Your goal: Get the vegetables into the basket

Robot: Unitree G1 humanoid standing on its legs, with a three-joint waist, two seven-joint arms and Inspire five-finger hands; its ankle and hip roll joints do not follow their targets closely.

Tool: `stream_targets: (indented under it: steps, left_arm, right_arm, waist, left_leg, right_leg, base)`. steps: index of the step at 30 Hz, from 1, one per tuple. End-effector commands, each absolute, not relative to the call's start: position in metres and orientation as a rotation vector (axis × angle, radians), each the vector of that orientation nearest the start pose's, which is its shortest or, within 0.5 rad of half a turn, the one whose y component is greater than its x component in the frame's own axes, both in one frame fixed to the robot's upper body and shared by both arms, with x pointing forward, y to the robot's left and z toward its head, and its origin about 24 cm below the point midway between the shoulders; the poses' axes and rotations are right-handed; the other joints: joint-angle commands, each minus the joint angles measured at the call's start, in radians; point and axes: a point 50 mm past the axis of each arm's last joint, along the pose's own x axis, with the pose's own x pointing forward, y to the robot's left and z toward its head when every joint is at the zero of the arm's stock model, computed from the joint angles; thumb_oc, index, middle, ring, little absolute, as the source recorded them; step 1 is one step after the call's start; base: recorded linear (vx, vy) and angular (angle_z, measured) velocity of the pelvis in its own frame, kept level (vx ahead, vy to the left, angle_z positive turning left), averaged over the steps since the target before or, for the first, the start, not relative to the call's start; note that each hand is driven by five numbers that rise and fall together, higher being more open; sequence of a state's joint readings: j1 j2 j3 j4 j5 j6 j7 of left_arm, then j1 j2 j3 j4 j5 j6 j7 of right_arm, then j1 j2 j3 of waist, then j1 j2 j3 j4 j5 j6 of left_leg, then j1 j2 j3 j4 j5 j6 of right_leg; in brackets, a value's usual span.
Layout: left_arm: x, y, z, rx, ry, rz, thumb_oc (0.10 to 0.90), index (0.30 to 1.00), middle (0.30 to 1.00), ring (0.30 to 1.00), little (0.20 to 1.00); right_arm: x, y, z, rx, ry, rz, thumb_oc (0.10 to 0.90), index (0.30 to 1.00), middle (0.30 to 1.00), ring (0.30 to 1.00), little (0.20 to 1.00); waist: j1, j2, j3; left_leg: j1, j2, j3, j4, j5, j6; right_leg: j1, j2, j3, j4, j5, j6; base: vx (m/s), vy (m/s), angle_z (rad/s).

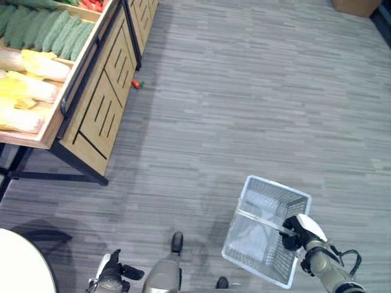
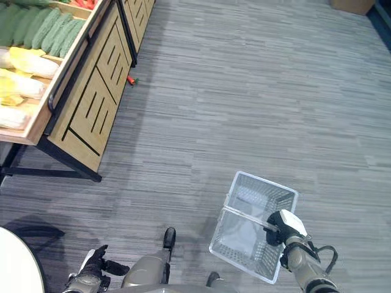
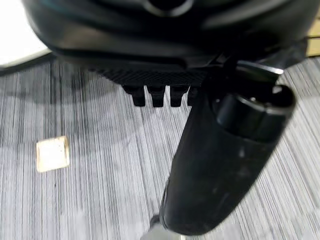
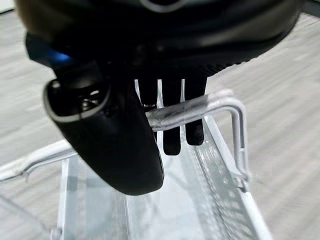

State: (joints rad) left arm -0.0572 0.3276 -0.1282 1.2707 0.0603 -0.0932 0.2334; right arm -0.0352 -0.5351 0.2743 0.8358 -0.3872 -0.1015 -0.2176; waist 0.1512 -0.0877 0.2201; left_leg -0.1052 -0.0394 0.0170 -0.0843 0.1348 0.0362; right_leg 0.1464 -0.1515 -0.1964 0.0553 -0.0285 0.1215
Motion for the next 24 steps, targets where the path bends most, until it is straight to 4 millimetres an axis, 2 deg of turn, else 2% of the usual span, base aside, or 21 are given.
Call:
stream_targets:
  steps: [1, 2, 4, 5, 7, 8, 9, 10, 11, 12, 14, 15, 18, 21, 24]
  left_arm:
    - [0.089, 0.284, -0.145, 0.596, 1.139, 0.218, 0.900, 1.000, 1.000, 1.000, 1.000]
    - [0.094, 0.286, -0.142, 0.612, 1.119, 0.210, 0.900, 1.000, 1.000, 1.000, 1.000]
    - [0.097, 0.286, -0.141, 0.618, 1.109, 0.206, 0.900, 1.000, 1.000, 1.000, 1.000]
    - [0.100, 0.289, -0.140, 0.625, 1.104, 0.206, 0.900, 1.000, 1.000, 1.000, 1.000]
    - [0.100, 0.290, -0.139, 0.625, 1.107, 0.214, 0.900, 1.000, 1.000, 1.000, 1.000]
    - [0.102, 0.290, -0.139, 0.622, 1.108, 0.216, 0.900, 1.000, 1.000, 1.000, 1.000]
    - [0.102, 0.290, -0.139, 0.621, 1.108, 0.216, 0.900, 1.000, 1.000, 1.000, 1.000]
    - [0.102, 0.290, -0.140, 0.623, 1.110, 0.214, 0.900, 1.000, 1.000, 1.000, 1.000]
    - [0.105, 0.289, -0.139, 0.627, 1.106, 0.210, 0.900, 1.000, 1.000, 1.000, 1.000]
    - [0.105, 0.289, -0.139, 0.627, 1.106, 0.210, 0.900, 1.000, 1.000, 1.000, 1.000]
    - [0.102, 0.290, -0.140, 0.627, 1.124, 0.215, 0.900, 1.000, 1.000, 1.000, 1.000]
    - [0.095, 0.289, -0.143, 0.610, 1.148, 0.221, 0.900, 1.000, 1.000, 1.000, 1.000]
    - [0.088, 0.286, -0.145, 0.606, 1.173, 0.221, 0.900, 1.000, 1.000, 1.000, 1.000]
    - [0.078, 0.281, -0.150, 0.598, 1.205, 0.202, 0.900, 1.000, 1.000, 1.000, 1.000]
    - [0.083, 0.274, -0.151, 0.595, 1.193, 0.180, 0.900, 1.000, 1.000, 1.000, 1.000]
  right_arm:
    - [0.209, -0.313, -0.047, -1.106, 0.516, -0.058, 0.400, 0.300, 0.300, 0.300, 0.300]
    - [0.214, -0.309, -0.044, -1.104, 0.492, -0.053, 0.400, 0.300, 0.300, 0.300, 0.300]
    - [0.216, -0.307, -0.043, -1.104, 0.482, -0.050, 0.400, 0.300, 0.300, 0.300, 0.300]
    - [0.218, -0.308, -0.042, -1.111, 0.479, -0.048, 0.400, 0.300, 0.300, 0.300, 0.300]
    - [0.221, -0.305, -0.039, -1.113, 0.456, -0.038, 0.400, 0.300, 0.300, 0.300, 0.300]
    - [0.222, -0.306, -0.037, -1.111, 0.455, -0.048, 0.400, 0.300, 0.300, 0.300, 0.300]
    - [0.222, -0.306, -0.037, -1.111, 0.455, -0.047, 0.400, 0.300, 0.300, 0.300, 0.300]
    - [0.223, -0.307, -0.036, -1.108, 0.452, -0.056, 0.400, 0.300, 0.300, 0.300, 0.300]
    - [0.227, -0.304, -0.034, -1.104, 0.433, -0.064, 0.400, 0.300, 0.300, 0.300, 0.300]
    - [0.227, -0.304, -0.034, -1.105, 0.433, -0.064, 0.400, 0.300, 0.300, 0.300, 0.300]
    - [0.226, -0.303, -0.035, -1.104, 0.435, -0.058, 0.400, 0.300, 0.300, 0.300, 0.300]
    - [0.221, -0.302, -0.037, -1.106, 0.444, -0.045, 0.400, 0.300, 0.300, 0.300, 0.300]
    - [0.220, -0.302, -0.040, -1.109, 0.454, -0.033, 0.400, 0.300, 0.300, 0.300, 0.300]
    - [0.218, -0.304, -0.040, -1.108, 0.462, -0.029, 0.400, 0.300, 0.300, 0.300, 0.300]
    - [0.218, -0.310, -0.037, -1.112, 0.460, -0.048, 0.400, 0.300, 0.300, 0.300, 0.300]
  waist:
    - [0.007, -0.021, -0.063]
    - [-0.005, -0.009, -0.046]
    - [-0.010, 0.001, -0.036]
    - [-0.028, 0.022, -0.017]
    - [-0.039, 0.028, -0.011]
    - [-0.054, 0.027, -0.003]
    - [-0.057, 0.029, -0.001]
    - [-0.062, 0.023, 0.003]
    - [-0.086, 0.019, 0.014]
    - [-0.087, 0.022, 0.016]
    - [-0.103, 0.014, 0.011]
    - [-0.097, 0.008, -0.004]
    - [-0.089, 0.005, -0.020]
    - [-0.091, 0.021, -0.043]
    - [-0.097, 0.032, -0.049]
  left_leg:
    - [-0.075, 0.038, -0.004, 0.110, -0.059, -0.035]
    - [-0.048, 0.032, -0.019, 0.119, -0.077, -0.013]
    - [-0.034, 0.031, -0.029, 0.120, -0.083, -0.006]
    - [0.009, 0.037, -0.047, 0.107, -0.094, 0.000]
    - [0.032, 0.039, -0.053, 0.095, -0.099, -0.002]
    - [0.069, 0.039, -0.073, 0.092, -0.117, -0.014]
    - [0.073, 0.040, -0.076, 0.091, -0.119, -0.015]
    - [0.083, 0.038, -0.085, 0.093, -0.128, -0.022]
    - [0.120, 0.047, -0.116, 0.092, -0.158, -0.044]
    - [0.124, 0.051, -0.117, 0.091, -0.161, -0.045]
    - [0.156, 0.066, -0.143, 0.097, -0.192, -0.063]
    - [0.179, 0.084, -0.159, 0.105, -0.210, -0.077]
    - [0.195, 0.111, -0.170, 0.115, -0.214, -0.089]
    - [0.198, 0.162, -0.199, 0.114, -0.173, -0.113]
    - [0.181, 0.197, -0.205, 0.125, -0.123, -0.134]
  right_leg:
    - [-0.122, -0.041, 0.061, 0.165, 0.145, 0.078]
    - [-0.178, -0.033, 0.086, 0.305, 0.210, 0.077]
    - [-0.205, -0.025, 0.094, 0.357, 0.220, 0.074]
    - [-0.283, -0.018, 0.083, 0.408, 0.209, 0.058]
    - [-0.314, -0.019, 0.071, 0.388, 0.193, 0.050]
    - [-0.345, -0.029, 0.051, 0.282, 0.173, 0.044]
    - [-0.338, -0.028, 0.046, 0.280, 0.172, 0.043]
    - [-0.349, -0.035, 0.047, 0.221, 0.175, 0.047]
    - [-0.380, -0.047, 0.073, 0.058, 0.207, 0.066]
    - [-0.373, -0.044, 0.069, 0.053, 0.208, 0.065]
    - [-0.400, -0.054, 0.116, -0.022, 0.248, 0.084]
    - [-0.379, -0.045, 0.110, -0.018, 0.231, 0.083]
    - [-0.362, -0.021, 0.086, -0.005, 0.217, 0.066]
    - [-0.345, 0.026, 0.055, 0.014, 0.174, 0.035]
    - [-0.334, 0.042, 0.016, 0.023, 0.142, 0.016]
  base:
    - [0.10, 0.210, -0.03]
    - [0.14, 0.254, -0.08]
    - [0.13, 0.154, 0.05]
    - [0.20, 0.102, 0.31]
    - [0.24, 0.022, 0.22]
    - [0.19, -0.074, 0.13]
    - [0.27, -0.121, 0.21]
    - [0.30, -0.207, 0.41]
    - [0.30, -0.206, 0.39]
    - [0.34, -0.226, 0.46]
    - [0.36, -0.227, 0.51]
    - [0.34, -0.227, 0.54]
    - [0.27, -0.263, 0.46]
    - [0.23, -0.277, 0.29]
    - [0.17, -0.243, 0.29]
